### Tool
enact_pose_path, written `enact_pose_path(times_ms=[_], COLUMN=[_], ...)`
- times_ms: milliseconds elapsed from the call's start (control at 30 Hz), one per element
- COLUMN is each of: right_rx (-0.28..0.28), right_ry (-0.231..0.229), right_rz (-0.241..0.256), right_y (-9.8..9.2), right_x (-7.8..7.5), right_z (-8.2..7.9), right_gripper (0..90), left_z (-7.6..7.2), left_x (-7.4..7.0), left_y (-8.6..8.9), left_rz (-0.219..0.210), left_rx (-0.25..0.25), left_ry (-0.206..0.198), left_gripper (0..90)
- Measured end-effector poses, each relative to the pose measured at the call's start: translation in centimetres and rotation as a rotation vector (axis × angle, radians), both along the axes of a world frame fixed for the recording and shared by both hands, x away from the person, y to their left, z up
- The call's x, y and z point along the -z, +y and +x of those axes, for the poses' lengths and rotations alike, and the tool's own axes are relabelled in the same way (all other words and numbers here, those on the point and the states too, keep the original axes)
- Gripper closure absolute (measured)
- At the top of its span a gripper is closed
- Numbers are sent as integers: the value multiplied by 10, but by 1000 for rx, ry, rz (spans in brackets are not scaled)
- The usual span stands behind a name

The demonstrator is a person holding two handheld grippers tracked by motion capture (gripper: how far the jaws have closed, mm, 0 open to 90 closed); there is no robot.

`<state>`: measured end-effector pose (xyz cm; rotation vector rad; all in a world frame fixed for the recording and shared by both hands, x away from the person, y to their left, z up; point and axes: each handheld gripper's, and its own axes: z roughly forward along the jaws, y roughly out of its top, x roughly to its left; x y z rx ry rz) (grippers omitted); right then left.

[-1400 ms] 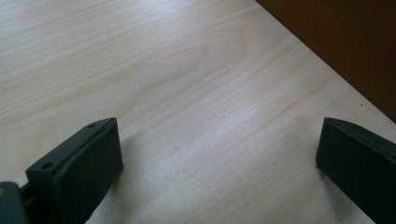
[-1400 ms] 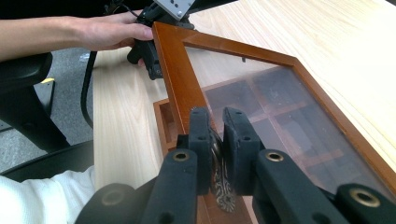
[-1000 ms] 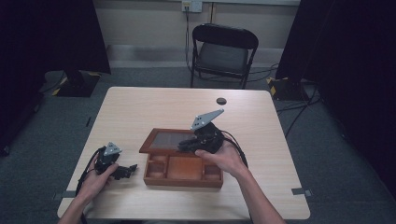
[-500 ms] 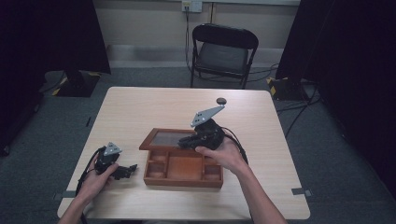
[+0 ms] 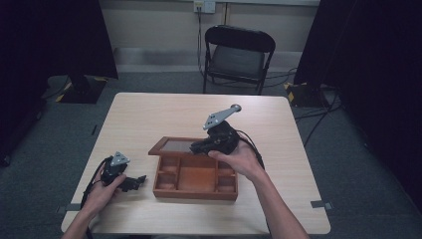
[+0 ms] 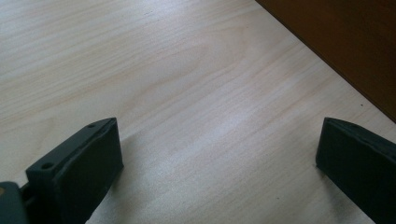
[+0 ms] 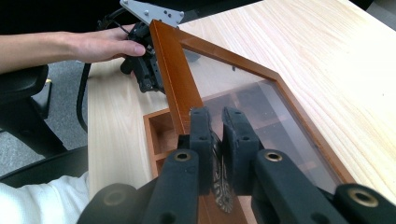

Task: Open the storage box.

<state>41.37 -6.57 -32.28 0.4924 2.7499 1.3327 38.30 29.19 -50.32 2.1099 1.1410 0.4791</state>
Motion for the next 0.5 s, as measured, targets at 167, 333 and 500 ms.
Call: enact_pose_path(times_ms=[167, 333, 500], right_rx=[0, -1, -1], right_ry=[4, 3, 4], right_rz=[3, 3, 5], right_y=[0, 0, 0], right_x=[-1, -1, -2], right_z=[1, 2, 3], right_gripper=[832, 832, 832], left_z=[0, 0, 0], left_x=[0, 0, 0], left_y=[0, 0, 0], left_rz=[0, 3, 2], left_rx=[0, 2, 2], left_ry=[0, 0, 0], left_gripper=[0, 0, 0])
